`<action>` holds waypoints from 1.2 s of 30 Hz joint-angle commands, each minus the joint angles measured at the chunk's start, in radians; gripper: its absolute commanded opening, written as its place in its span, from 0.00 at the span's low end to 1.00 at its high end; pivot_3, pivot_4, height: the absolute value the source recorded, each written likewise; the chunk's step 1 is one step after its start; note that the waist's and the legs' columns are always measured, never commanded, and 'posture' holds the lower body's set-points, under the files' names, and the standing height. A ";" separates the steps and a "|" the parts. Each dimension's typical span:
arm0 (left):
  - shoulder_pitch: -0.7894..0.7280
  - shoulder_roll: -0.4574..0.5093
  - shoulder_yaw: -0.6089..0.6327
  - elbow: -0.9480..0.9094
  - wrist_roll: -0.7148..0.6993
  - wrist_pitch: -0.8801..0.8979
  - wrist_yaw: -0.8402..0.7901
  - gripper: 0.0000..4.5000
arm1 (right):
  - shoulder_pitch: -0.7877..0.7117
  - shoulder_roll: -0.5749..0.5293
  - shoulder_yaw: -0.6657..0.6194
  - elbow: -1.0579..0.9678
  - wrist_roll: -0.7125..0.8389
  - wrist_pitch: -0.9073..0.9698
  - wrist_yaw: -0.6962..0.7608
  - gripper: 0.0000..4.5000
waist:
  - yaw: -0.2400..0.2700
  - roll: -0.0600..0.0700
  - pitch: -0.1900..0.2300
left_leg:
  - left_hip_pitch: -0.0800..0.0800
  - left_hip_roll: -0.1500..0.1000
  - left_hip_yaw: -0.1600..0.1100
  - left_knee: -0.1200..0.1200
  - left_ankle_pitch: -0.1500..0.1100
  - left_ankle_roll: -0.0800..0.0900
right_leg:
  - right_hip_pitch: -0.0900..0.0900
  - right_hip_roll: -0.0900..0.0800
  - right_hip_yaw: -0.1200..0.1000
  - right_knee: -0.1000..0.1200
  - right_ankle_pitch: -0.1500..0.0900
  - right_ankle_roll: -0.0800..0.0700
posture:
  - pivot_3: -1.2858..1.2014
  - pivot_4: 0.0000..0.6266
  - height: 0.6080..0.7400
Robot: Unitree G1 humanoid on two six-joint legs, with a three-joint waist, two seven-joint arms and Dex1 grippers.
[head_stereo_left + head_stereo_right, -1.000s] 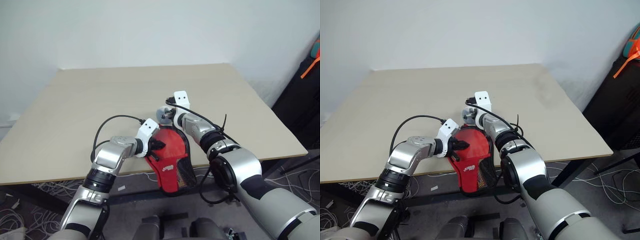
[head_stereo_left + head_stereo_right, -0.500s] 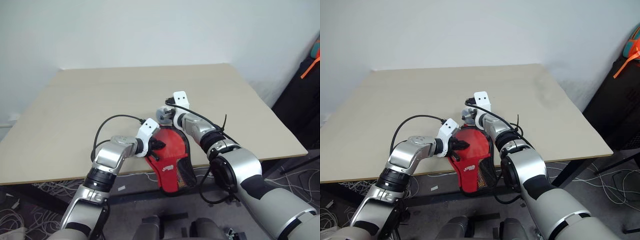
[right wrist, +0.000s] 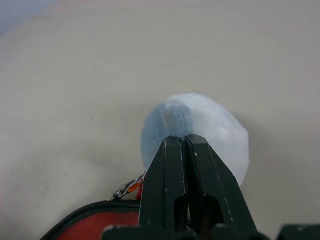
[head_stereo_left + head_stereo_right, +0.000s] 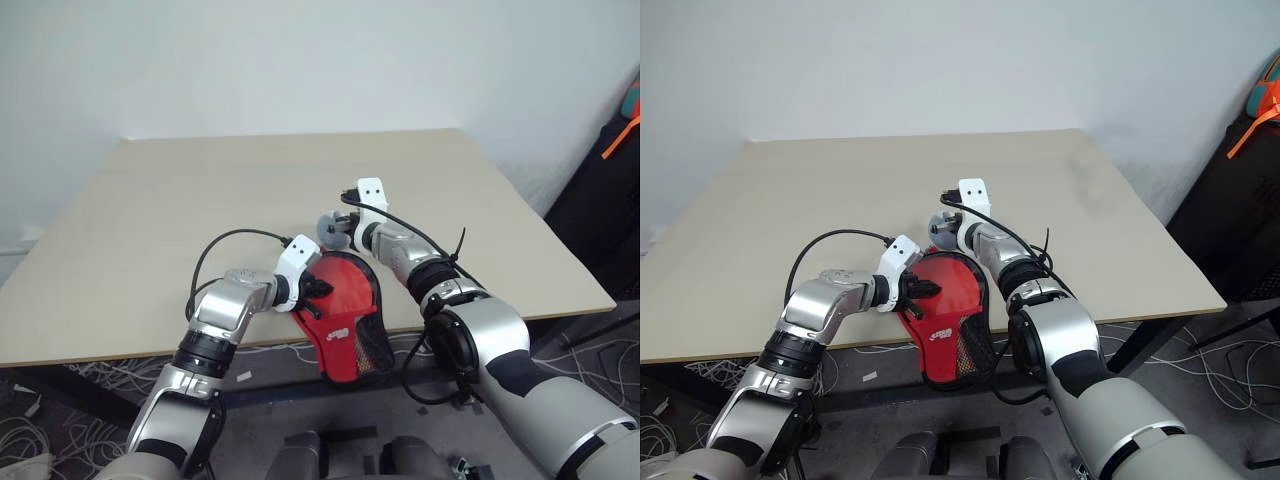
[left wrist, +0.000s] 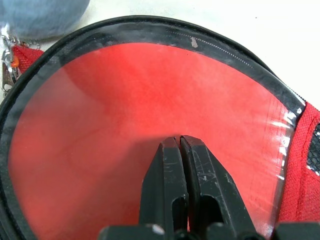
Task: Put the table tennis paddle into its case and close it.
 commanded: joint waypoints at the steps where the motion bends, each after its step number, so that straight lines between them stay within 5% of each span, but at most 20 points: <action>1: 0.026 -0.001 -0.048 0.060 0.014 0.022 -0.002 0.00 | 0.004 -0.026 -0.020 -0.086 0.027 0.017 0.008 0.00 | 0.000 0.000 0.000 | 0.000 0.000 0.000 0.000 0.000 0.000 | 0.000 0.000 0.000 0.000 0.000 0.000 | 0.52 0.00 0.87; 28: 0.011 -0.005 -0.050 0.090 0.020 0.006 -0.013 0.00 | 0.234 -0.234 -0.018 -0.404 0.036 0.191 0.007 0.00 | 0.003 0.004 0.000 | -0.001 -0.002 -0.001 0.000 0.000 0.000 | 0.000 -0.003 -0.001 0.000 -0.001 -0.001 | 0.52 0.00 0.87; 36: 0.010 -0.003 -0.046 0.092 0.019 0.004 -0.013 0.00 | 0.333 -0.357 0.011 -0.621 0.051 0.312 0.102 0.00 | 0.017 0.005 0.000 | -0.001 -0.002 0.000 0.000 0.000 0.001 | 0.000 -0.003 0.000 -0.002 -0.001 0.000 | 0.52 0.00 0.87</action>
